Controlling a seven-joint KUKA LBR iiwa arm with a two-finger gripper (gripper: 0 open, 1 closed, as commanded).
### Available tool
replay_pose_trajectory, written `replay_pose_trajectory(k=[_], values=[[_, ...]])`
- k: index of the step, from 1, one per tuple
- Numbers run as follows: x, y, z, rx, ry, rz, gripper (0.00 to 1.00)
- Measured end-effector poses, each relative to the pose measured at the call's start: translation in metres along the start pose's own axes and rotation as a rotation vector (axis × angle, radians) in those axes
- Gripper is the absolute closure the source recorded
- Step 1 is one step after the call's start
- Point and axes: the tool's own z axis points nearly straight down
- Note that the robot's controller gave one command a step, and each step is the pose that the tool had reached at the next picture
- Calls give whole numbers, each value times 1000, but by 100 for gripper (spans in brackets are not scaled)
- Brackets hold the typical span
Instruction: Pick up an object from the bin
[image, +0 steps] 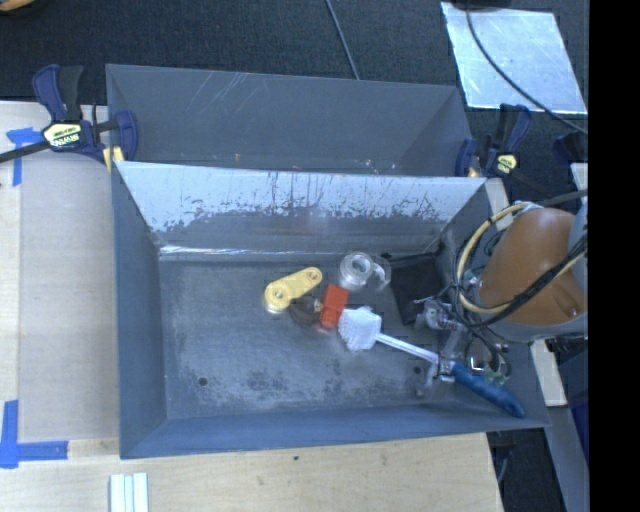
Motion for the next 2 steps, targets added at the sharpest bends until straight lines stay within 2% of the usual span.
replay_pose_trajectory(k=[1, 2], values=[[-13, -13, 0, 0, -6, -380, 0], [-2, 0, -1, 0, -7, -24, 100]])
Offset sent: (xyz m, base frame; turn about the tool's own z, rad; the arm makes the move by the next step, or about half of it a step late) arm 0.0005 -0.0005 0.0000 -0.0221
